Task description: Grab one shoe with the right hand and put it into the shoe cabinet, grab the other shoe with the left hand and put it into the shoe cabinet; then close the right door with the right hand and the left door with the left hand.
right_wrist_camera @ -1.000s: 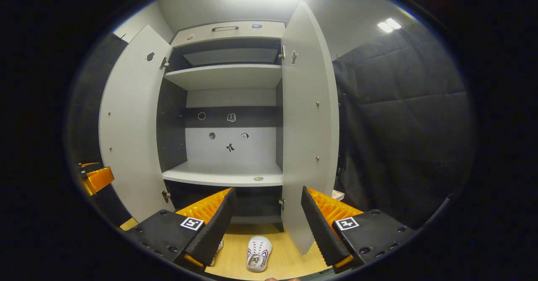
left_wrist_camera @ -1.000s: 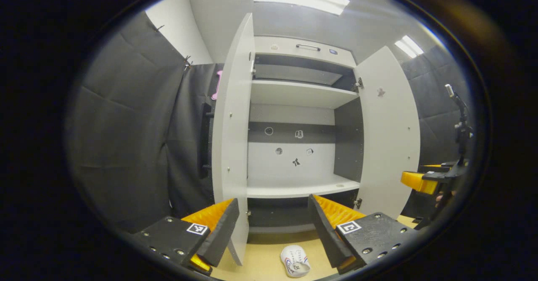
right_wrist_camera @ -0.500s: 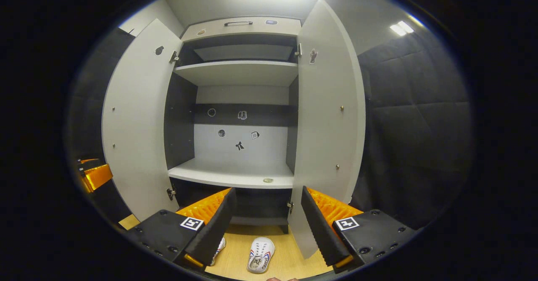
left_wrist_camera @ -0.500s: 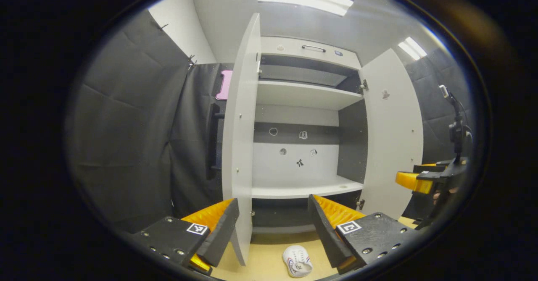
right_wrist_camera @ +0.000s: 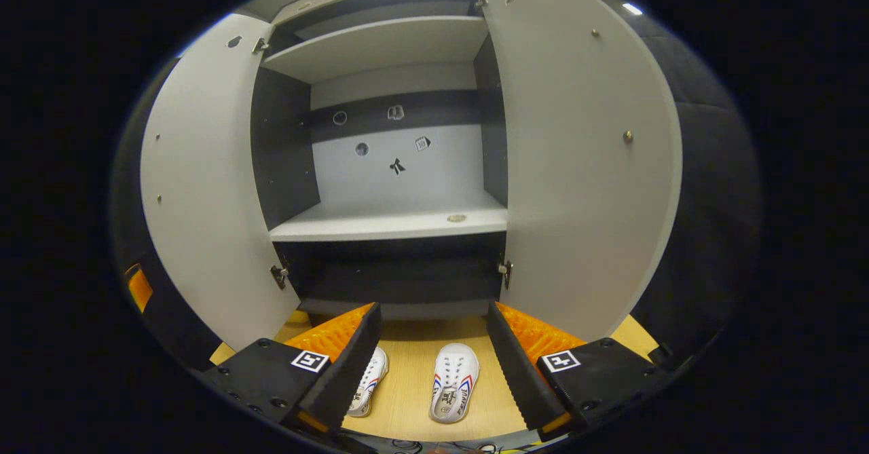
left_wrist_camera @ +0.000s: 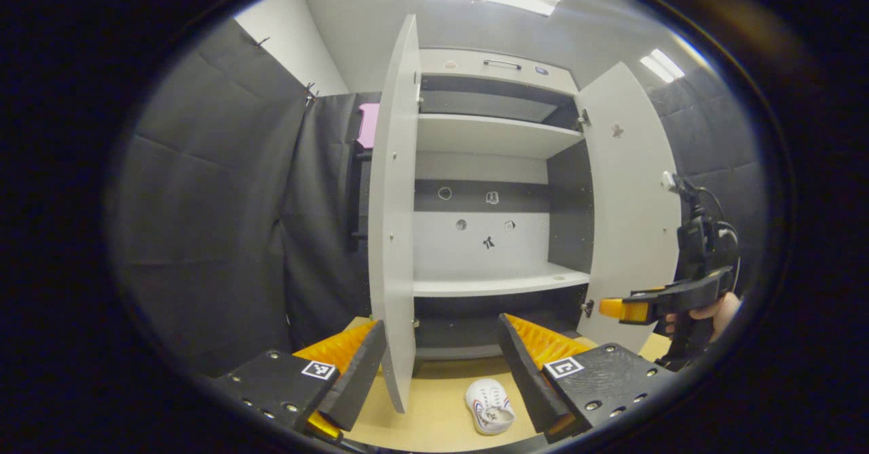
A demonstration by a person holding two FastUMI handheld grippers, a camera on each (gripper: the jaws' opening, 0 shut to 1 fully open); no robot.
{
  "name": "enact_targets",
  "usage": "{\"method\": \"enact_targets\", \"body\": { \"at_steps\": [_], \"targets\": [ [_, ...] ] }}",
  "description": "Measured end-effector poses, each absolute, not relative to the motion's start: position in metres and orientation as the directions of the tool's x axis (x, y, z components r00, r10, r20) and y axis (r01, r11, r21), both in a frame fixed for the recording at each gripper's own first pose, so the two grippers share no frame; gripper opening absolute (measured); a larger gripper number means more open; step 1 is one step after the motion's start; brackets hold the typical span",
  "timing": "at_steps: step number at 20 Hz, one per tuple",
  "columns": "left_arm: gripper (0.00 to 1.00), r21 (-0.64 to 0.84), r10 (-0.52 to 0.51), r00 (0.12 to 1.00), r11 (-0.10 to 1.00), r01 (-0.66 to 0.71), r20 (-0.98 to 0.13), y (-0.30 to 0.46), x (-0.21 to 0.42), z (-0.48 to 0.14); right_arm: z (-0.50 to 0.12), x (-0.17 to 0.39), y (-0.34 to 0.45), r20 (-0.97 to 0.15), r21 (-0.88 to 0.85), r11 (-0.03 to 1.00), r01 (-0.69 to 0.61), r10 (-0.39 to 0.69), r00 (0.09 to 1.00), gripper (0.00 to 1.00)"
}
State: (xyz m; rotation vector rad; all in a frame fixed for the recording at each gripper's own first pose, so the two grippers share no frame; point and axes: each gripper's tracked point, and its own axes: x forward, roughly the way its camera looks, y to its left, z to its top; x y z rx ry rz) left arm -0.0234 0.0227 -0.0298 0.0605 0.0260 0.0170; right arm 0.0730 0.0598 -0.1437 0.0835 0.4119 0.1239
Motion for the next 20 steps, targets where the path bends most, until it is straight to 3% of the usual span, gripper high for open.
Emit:
{"method": "enact_targets", "body": {
  "at_steps": [6, 11, 16, 20],
  "targets": [
    [0.95, 0.049, -0.007, 0.997, 0.999, 0.011, -0.079, 0.020, -0.025, -0.051, -0.240, 0.087, 0.088, -0.531, 0.082, 0.983, -0.166, 0.184, 0.827, 0.95],
    [0.95, 0.057, -0.023, 0.994, 0.998, 0.030, -0.108, 0.018, -0.023, -0.061, -0.319, 0.106, 0.099, -0.632, -0.045, 0.960, -0.277, 0.187, 0.752, 0.96],
    [0.94, 0.044, -0.011, 0.993, 0.999, 0.017, -0.120, 0.023, -0.021, -0.066, -0.384, 0.117, 0.086, -0.746, -0.154, 0.945, -0.287, 0.079, 0.661, 0.98],
    [0.94, 0.059, -0.002, 0.991, 0.998, 0.009, -0.130, 0.027, -0.019, -0.069, -0.413, 0.108, 0.083, -0.806, -0.113, 0.965, -0.237, 0.050, 0.590, 0.96]
  ]
}}
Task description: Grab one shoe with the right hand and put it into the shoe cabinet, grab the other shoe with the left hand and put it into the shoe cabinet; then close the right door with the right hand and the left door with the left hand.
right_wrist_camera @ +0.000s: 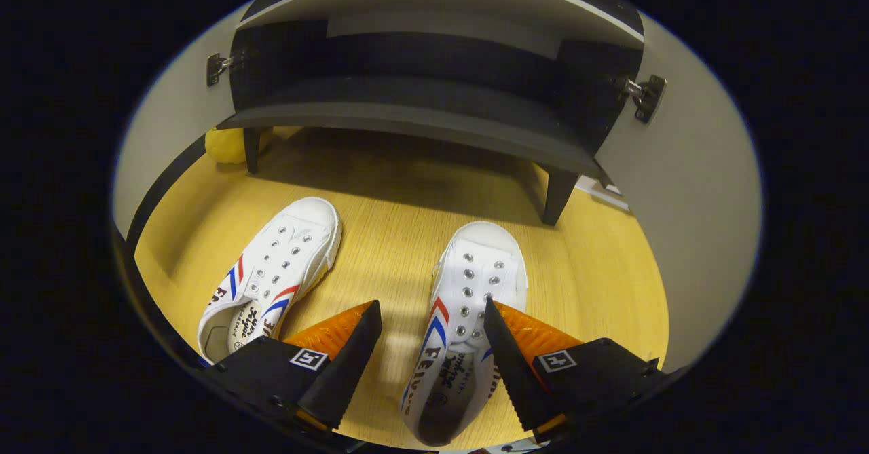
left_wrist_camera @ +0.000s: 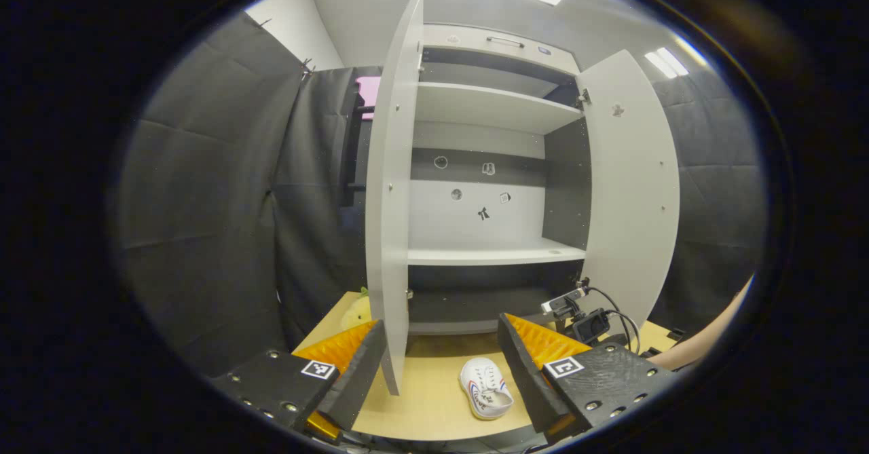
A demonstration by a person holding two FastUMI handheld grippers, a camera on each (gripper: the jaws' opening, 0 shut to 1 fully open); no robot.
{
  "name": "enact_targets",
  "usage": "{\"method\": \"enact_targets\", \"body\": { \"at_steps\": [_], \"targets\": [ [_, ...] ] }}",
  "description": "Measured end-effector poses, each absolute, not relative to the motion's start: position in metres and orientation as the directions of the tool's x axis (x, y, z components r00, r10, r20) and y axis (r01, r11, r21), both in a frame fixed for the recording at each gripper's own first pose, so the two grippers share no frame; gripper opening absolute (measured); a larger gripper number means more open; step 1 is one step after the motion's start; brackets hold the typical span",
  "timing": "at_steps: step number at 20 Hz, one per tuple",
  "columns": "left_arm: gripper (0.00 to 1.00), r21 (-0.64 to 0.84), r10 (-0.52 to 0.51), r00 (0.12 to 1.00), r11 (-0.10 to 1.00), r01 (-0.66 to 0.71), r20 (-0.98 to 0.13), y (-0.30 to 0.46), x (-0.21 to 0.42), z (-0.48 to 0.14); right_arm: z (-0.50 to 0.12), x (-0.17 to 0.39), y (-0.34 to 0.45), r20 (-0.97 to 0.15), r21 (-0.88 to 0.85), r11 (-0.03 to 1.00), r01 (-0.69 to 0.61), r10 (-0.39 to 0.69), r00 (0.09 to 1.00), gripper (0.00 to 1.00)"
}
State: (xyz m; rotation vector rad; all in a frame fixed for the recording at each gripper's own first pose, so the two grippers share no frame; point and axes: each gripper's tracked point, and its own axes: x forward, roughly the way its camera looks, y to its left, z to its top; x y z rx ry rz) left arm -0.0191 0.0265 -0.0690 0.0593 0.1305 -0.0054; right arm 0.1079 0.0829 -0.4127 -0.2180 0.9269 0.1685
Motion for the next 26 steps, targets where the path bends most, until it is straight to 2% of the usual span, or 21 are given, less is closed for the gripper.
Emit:
{"method": "enact_targets", "body": {
  "at_steps": [2, 3, 4, 5, 6, 7, 8, 9, 10, 11, 12, 13, 15, 17, 19, 21, 26],
  "targets": [
    [0.94, 0.064, 0.001, 0.991, 0.998, 0.007, -0.136, 0.029, -0.018, -0.071, -0.423, 0.111, 0.085, -0.809, -0.129, 0.957, -0.261, 0.051, 0.585, 0.96],
    [0.94, 0.064, 0.002, 0.991, 0.998, 0.007, -0.137, 0.029, -0.017, -0.071, -0.427, 0.107, 0.089, -0.826, -0.122, 0.953, -0.278, 0.058, 0.560, 0.88],
    [0.94, 0.064, 0.001, 0.990, 0.998, 0.008, -0.138, 0.028, -0.017, -0.071, -0.432, 0.106, 0.085, -0.840, -0.144, 0.948, -0.283, 0.034, 0.542, 0.84],
    [0.95, 0.064, -0.002, 0.990, 0.998, 0.011, -0.138, 0.027, -0.017, -0.070, -0.431, 0.111, 0.078, -0.831, -0.187, 0.944, -0.272, -0.005, 0.556, 0.72],
    [0.95, 0.065, -0.005, 0.990, 0.998, 0.015, -0.138, 0.025, -0.017, -0.071, -0.432, 0.113, 0.071, -0.833, -0.212, 0.945, -0.248, -0.042, 0.552, 0.65],
    [0.95, 0.065, -0.011, 0.990, 0.998, 0.020, -0.137, 0.023, -0.017, -0.070, -0.431, 0.112, 0.073, -0.828, -0.194, 0.957, -0.215, -0.042, 0.559, 0.36],
    [1.00, 0.064, -0.019, 0.990, 0.998, 0.028, -0.138, 0.020, -0.017, -0.071, -0.430, 0.111, 0.074, -0.833, -0.182, 0.962, -0.205, -0.040, 0.552, 0.35],
    [1.00, 0.063, -0.026, 0.990, 0.997, 0.035, -0.136, 0.018, -0.017, -0.070, -0.435, 0.113, 0.072, -0.833, -0.172, 0.966, -0.193, -0.038, 0.551, 0.27],
    [1.00, 0.063, -0.031, 0.990, 0.997, 0.039, -0.135, 0.017, -0.018, -0.070, -0.425, 0.108, 0.072, -0.835, -0.167, 0.965, -0.201, -0.030, 0.549, 0.26],
    [1.00, 0.061, -0.035, 0.990, 0.997, 0.044, -0.135, 0.016, -0.019, -0.070, -0.433, 0.114, 0.070, -0.840, -0.159, 0.965, -0.207, -0.023, 0.542, 0.17],
    [1.00, 0.059, -0.040, 0.990, 0.997, 0.048, -0.136, 0.015, -0.020, -0.070, -0.427, 0.107, 0.069, -0.839, -0.148, 0.969, -0.199, -0.017, 0.544, 0.16],
    [1.00, 0.058, -0.043, 0.990, 0.997, 0.051, -0.136, 0.016, -0.021, -0.071, -0.422, 0.107, 0.067, -0.847, -0.132, 0.972, -0.196, -0.008, 0.531, 0.05],
    [1.00, 0.052, -0.052, 0.988, 0.997, 0.060, -0.148, 0.016, -0.020, -0.076, -0.422, 0.102, 0.066, -0.859, -0.105, 0.976, -0.193, 0.009, 0.513, 0.00],
    [1.00, 0.042, -0.072, 0.983, 0.996, 0.080, -0.171, 0.013, -0.019, -0.080, -0.413, 0.097, 0.064, -0.850, -0.078, 0.981, -0.178, 0.027, 0.526, 0.02],
    [0.94, 0.048, -0.096, 0.979, 0.993, 0.106, -0.180, 0.009, -0.020, -0.082, -0.401, 0.087, 0.057, -0.840, -0.055, 0.987, -0.150, 0.035, 0.542, 0.02],
    [0.95, 0.070, -0.119, 0.976, 0.989, 0.134, -0.180, 0.003, -0.017, -0.084, -0.394, 0.072, 0.051, -0.839, -0.048, 0.988, -0.148, 0.040, 0.543, 0.02],
    [0.95, 0.083, -0.191, 0.962, 0.974, 0.211, -0.196, -0.019, -0.008, -0.093, -0.340, 0.039, 0.038, -0.774, -0.029, 0.996, -0.084, 0.030, 0.632, 0.02]
  ]
}}
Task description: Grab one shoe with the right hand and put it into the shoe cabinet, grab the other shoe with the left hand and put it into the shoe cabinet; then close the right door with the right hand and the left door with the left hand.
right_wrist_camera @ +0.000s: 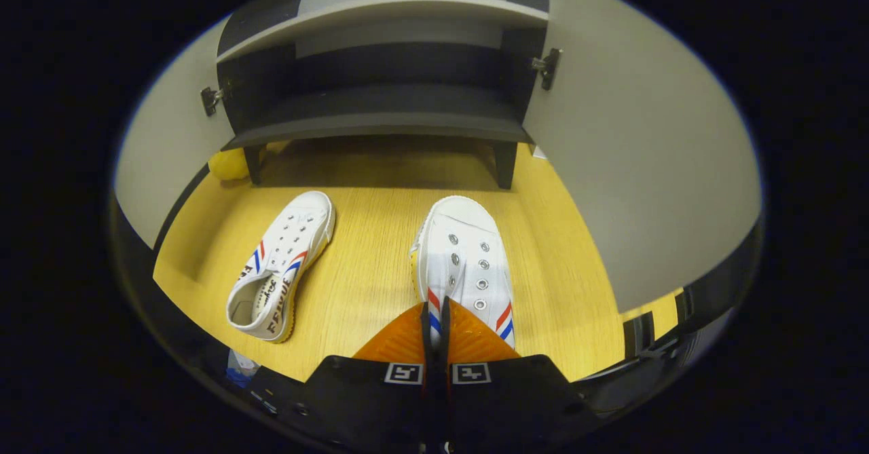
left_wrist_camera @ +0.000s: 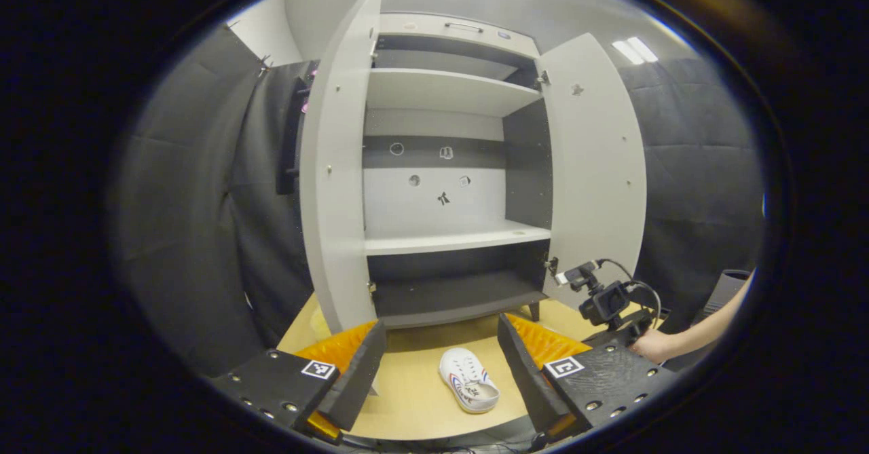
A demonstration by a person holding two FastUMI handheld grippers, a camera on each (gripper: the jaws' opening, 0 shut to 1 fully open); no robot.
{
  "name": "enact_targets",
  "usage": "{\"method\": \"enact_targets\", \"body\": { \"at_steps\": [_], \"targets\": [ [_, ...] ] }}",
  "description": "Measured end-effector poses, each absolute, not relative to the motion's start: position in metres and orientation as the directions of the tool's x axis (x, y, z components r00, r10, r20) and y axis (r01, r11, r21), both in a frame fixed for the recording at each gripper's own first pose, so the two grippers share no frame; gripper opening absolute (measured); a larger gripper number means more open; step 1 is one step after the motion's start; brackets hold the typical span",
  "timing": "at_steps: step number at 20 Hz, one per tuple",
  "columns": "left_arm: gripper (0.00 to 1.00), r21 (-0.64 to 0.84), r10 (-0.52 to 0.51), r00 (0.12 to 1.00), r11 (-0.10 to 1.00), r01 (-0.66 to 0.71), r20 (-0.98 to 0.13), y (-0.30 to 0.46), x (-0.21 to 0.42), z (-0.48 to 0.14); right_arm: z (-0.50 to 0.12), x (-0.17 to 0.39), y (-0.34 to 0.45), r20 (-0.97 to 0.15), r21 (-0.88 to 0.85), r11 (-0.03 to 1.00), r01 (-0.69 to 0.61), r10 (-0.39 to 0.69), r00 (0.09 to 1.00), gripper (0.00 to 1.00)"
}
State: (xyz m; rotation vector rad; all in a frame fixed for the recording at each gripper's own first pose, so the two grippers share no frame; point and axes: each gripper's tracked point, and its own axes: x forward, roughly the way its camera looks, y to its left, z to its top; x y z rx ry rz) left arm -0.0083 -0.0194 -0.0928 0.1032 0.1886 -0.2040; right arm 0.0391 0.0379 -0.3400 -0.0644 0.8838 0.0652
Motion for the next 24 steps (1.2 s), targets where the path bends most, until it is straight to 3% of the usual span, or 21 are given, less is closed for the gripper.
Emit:
{"method": "enact_targets", "body": {
  "at_steps": [4, 10, 17, 24],
  "targets": [
    [0.95, 0.078, -0.243, 0.950, 0.962, 0.262, -0.198, -0.036, 0.003, -0.095, -0.286, 0.009, 0.039, -0.710, 0.013, 1.000, -0.022, 0.025, 0.704, 0.02],
    [0.95, 0.096, -0.268, 0.945, 0.952, 0.290, -0.188, -0.042, 0.008, -0.092, -0.208, 0.007, 0.054, -0.621, 0.016, 0.997, -0.078, 0.071, 0.780, 0.01],
    [0.95, 0.046, -0.330, 0.932, 0.939, 0.340, -0.153, -0.058, 0.014, -0.080, -0.102, 0.090, 0.088, -0.405, 0.036, 0.982, -0.186, 0.184, 0.895, 0.01],
    [0.95, 0.073, -0.201, 0.969, 0.974, 0.212, -0.141, -0.047, 0.048, -0.058, -0.015, 0.205, 0.113, -0.191, 0.032, 0.961, -0.274, 0.275, 0.942, 0.01]
  ]
}}
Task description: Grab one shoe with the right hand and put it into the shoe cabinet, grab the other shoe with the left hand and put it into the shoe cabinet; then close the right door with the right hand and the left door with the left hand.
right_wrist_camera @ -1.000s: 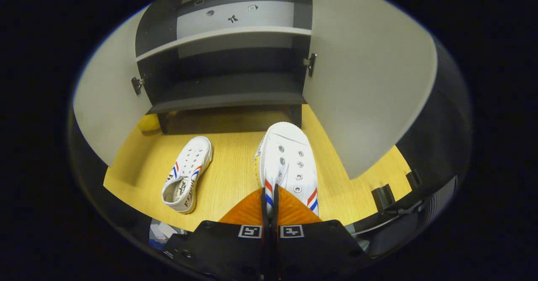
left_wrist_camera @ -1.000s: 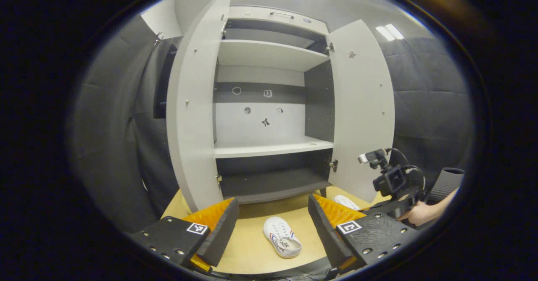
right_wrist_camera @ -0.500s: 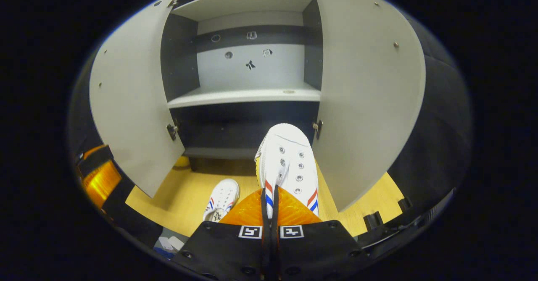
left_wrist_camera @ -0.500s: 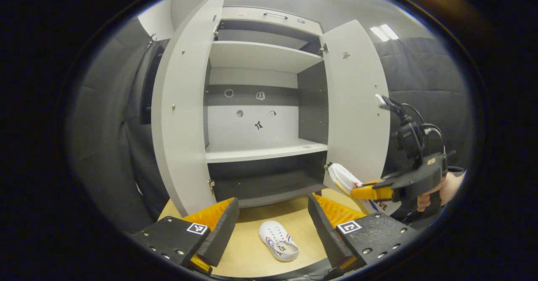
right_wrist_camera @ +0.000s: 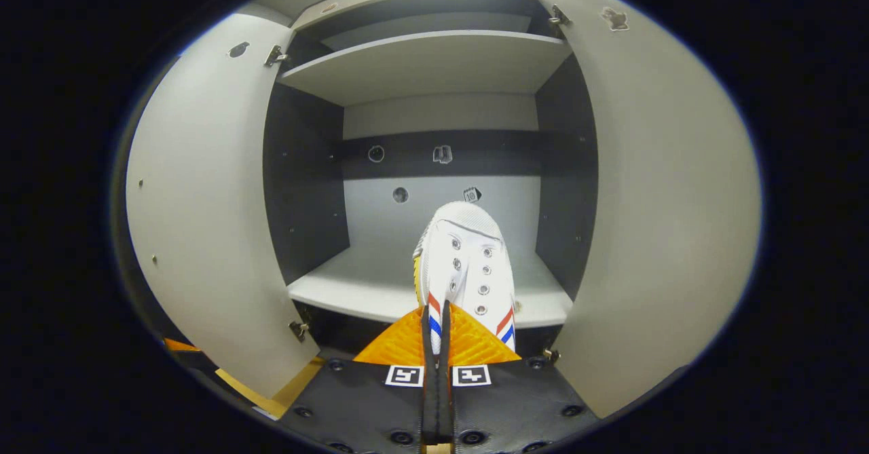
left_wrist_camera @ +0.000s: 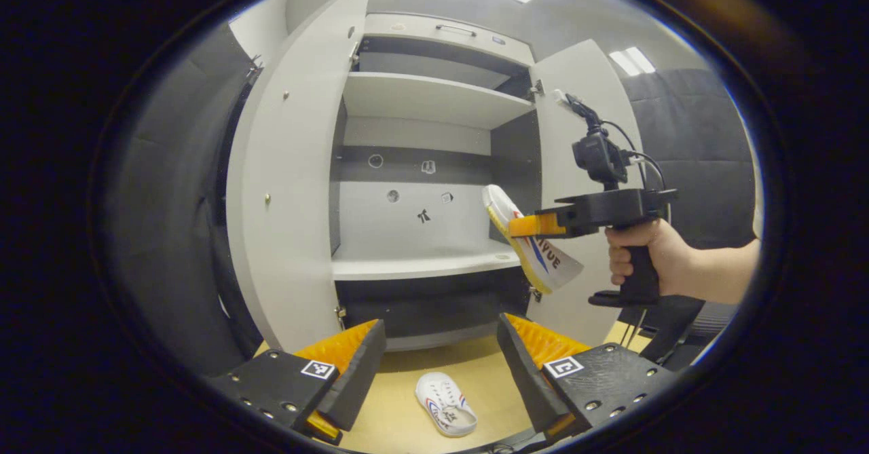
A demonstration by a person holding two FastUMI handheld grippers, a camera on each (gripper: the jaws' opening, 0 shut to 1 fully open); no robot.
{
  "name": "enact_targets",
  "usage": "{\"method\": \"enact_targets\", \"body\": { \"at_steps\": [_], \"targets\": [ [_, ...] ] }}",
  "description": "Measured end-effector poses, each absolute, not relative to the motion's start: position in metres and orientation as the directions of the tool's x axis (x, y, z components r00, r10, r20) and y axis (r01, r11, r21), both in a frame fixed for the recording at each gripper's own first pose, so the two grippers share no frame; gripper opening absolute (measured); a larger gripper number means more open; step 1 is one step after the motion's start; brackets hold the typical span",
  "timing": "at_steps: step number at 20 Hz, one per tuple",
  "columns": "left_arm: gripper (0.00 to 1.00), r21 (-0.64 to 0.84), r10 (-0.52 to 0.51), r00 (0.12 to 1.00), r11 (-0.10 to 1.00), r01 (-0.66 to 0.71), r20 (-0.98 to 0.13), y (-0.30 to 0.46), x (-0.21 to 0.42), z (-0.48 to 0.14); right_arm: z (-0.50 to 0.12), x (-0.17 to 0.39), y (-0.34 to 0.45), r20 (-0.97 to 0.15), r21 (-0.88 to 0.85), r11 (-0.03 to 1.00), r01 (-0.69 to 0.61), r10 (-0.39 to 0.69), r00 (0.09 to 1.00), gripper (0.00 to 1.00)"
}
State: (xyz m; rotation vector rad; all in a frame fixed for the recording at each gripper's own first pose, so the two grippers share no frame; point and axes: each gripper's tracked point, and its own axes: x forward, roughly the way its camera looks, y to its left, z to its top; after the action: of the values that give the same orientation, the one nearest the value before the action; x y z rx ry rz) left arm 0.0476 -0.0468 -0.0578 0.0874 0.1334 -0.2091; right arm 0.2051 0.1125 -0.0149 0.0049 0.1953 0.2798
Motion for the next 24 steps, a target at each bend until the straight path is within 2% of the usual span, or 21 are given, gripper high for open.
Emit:
{"method": "enact_targets", "body": {
  "at_steps": [1, 4, 6, 7, 9, 10, 13, 22, 23, 24],
  "targets": [
    [1.00, 0.086, -0.180, 0.974, 0.977, 0.193, -0.140, -0.045, 0.051, -0.055, -0.011, 0.223, 0.115, -0.179, 0.031, 0.959, -0.282, 0.283, 0.942, 0.01],
    [1.00, 0.133, -0.120, 0.984, 0.982, 0.137, -0.130, -0.041, 0.064, -0.046, -0.004, 0.269, 0.122, -0.145, 0.030, 0.955, -0.296, 0.297, 0.944, 0.01],
    [0.89, 0.156, -0.079, 0.987, 0.983, 0.100, -0.137, -0.040, 0.072, -0.047, -0.003, 0.298, 0.127, -0.139, 0.050, 0.952, -0.301, 0.305, 0.942, 0.01],
    [0.89, 0.171, -0.061, 0.987, 0.981, 0.087, -0.149, -0.041, 0.076, -0.048, -0.006, 0.311, 0.128, -0.141, 0.061, 0.951, -0.303, 0.309, 0.941, 0.01],
    [1.00, 0.210, -0.013, 0.988, 0.977, 0.046, -0.157, -0.037, 0.083, -0.048, -0.009, 0.336, 0.129, -0.146, 0.067, 0.952, -0.298, 0.305, 0.941, 0.01],
    [0.95, 0.211, 0.001, 0.988, 0.977, 0.032, -0.152, -0.038, 0.087, -0.047, -0.010, 0.347, 0.130, -0.147, 0.066, 0.953, -0.295, 0.302, 0.942, 0.01],
    [0.95, 0.198, 0.046, 0.988, 0.980, -0.015, -0.150, -0.036, 0.091, -0.046, -0.017, 0.380, 0.135, -0.156, 0.085, 0.955, -0.284, 0.295, 0.943, 0.01],
    [0.95, 0.160, 0.196, 0.970, 0.972, -0.172, -0.142, -0.017, 0.087, -0.043, -0.045, 0.414, 0.149, -0.201, 0.083, 0.957, -0.279, 0.290, 0.936, 0.02],
    [0.95, 0.165, 0.204, 0.969, 0.970, -0.181, -0.137, -0.016, 0.086, -0.041, -0.049, 0.419, 0.149, -0.205, 0.076, 0.960, -0.270, 0.280, 0.938, 0.04],
    [1.00, 0.165, 0.211, 0.968, 0.968, -0.188, -0.135, -0.016, 0.085, -0.041, -0.050, 0.423, 0.148, -0.205, 0.073, 0.962, -0.261, 0.271, 0.940, 0.09]
  ]
}}
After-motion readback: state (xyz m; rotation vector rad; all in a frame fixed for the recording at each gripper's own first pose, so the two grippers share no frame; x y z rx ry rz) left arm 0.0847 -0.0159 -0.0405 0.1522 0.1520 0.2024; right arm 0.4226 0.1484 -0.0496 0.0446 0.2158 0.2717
